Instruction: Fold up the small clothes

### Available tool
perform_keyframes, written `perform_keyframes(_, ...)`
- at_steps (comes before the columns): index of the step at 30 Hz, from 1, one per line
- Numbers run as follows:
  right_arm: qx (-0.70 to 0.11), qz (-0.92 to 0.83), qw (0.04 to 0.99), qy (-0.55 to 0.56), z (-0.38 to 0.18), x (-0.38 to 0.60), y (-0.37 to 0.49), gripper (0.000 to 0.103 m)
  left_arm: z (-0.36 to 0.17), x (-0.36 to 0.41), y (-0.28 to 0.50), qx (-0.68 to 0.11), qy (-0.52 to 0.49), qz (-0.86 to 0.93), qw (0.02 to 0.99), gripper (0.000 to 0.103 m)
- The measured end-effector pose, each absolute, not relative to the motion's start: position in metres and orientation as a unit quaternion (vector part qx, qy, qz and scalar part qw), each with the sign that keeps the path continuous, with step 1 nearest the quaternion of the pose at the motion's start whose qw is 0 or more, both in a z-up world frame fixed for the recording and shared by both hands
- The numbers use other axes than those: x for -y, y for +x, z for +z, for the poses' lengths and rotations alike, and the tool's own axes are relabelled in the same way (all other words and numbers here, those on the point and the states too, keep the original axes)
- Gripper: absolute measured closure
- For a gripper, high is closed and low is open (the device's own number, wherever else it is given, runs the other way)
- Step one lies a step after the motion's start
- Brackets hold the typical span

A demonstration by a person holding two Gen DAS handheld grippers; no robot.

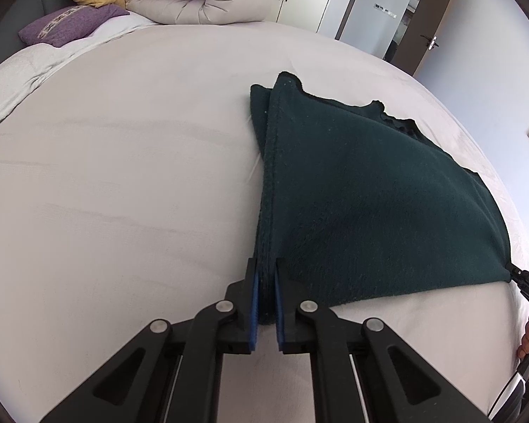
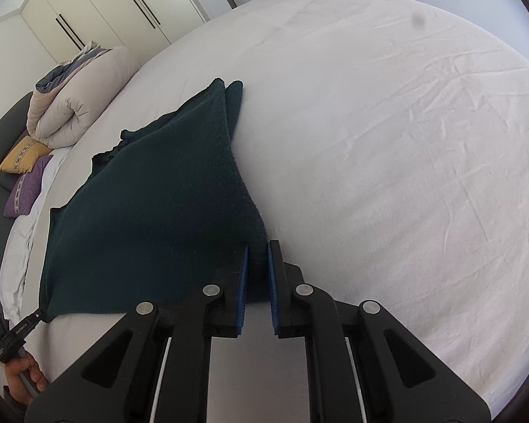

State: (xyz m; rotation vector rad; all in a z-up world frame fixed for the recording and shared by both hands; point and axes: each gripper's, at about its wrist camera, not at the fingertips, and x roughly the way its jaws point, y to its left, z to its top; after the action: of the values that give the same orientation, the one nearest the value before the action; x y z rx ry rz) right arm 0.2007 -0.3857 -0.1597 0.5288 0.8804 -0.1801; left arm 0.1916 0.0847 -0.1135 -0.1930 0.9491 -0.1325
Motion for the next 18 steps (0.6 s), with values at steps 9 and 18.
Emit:
perform_keyframes(9, -0.388, -0.124, 0.880, 0.245, -0.120, 0.387, 0.184, 0.089, -0.084, -0.094, 0.185, -0.425, -0.083, -0.020, 0.901, 0.072)
perform_keyframes(18, -0.370, 0.092, 0.862, 0.335, -0.104, 0.318, 0.268, 0.088, -0.050, -0.007, 0.247, -0.383, 0.009, -0.106, 0.918, 0.052)
